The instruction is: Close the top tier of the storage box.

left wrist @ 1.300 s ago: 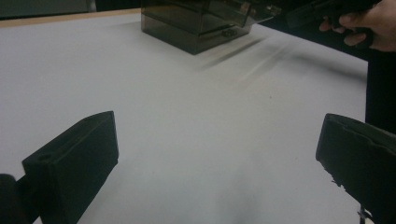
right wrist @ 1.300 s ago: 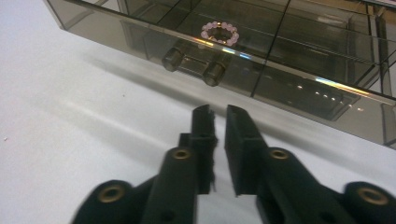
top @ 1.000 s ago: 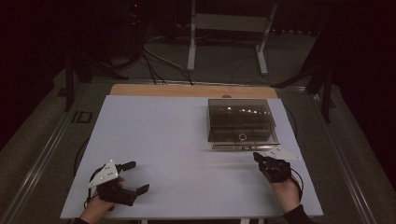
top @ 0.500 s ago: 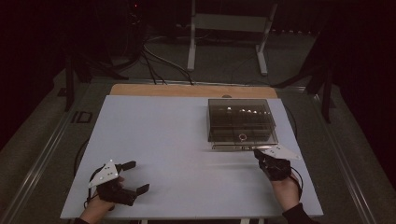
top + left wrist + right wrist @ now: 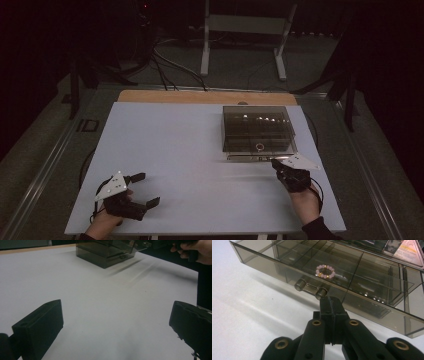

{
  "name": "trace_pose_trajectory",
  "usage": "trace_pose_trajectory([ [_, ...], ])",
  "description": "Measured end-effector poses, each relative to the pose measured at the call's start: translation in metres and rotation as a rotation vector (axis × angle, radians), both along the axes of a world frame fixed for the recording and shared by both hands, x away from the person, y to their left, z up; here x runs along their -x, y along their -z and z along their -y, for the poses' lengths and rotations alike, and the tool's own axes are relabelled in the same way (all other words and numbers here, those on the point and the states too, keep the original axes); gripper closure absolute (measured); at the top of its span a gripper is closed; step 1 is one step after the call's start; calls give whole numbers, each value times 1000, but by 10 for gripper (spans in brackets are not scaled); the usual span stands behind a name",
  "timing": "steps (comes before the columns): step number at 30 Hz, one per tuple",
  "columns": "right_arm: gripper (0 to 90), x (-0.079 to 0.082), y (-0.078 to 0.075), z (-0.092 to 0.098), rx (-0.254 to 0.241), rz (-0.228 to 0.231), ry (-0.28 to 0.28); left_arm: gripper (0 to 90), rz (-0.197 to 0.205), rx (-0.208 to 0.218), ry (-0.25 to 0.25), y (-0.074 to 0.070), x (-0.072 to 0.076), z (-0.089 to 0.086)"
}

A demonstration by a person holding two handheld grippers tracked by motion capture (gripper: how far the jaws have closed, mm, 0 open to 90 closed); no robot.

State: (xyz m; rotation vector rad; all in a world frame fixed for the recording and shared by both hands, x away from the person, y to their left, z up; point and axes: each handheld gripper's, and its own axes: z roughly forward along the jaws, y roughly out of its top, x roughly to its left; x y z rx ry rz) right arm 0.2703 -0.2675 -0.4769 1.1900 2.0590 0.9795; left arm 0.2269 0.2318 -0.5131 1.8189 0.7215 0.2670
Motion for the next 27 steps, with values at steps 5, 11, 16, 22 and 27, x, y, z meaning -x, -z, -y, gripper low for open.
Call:
trace_pose_trajectory([
  [5, 900, -2, 0, 0, 3, 0, 2, 0, 1, -2, 0, 0, 0, 0],
  [11, 900, -7, 3, -3, 25, -4, 4, 0, 2, -1, -1, 0, 0, 0],
  [16, 900, -10, 5, -1, 20, -14, 5, 0, -1, -6, 2, 1, 0, 0],
  [22, 900, -10, 5, -2, 17, -17, 4, 0, 0, -4, -1, 0, 0, 0],
  [27, 900, -10, 5, -1, 17, -18, 3, 0, -1, -5, 1, 0, 0, 0],
])
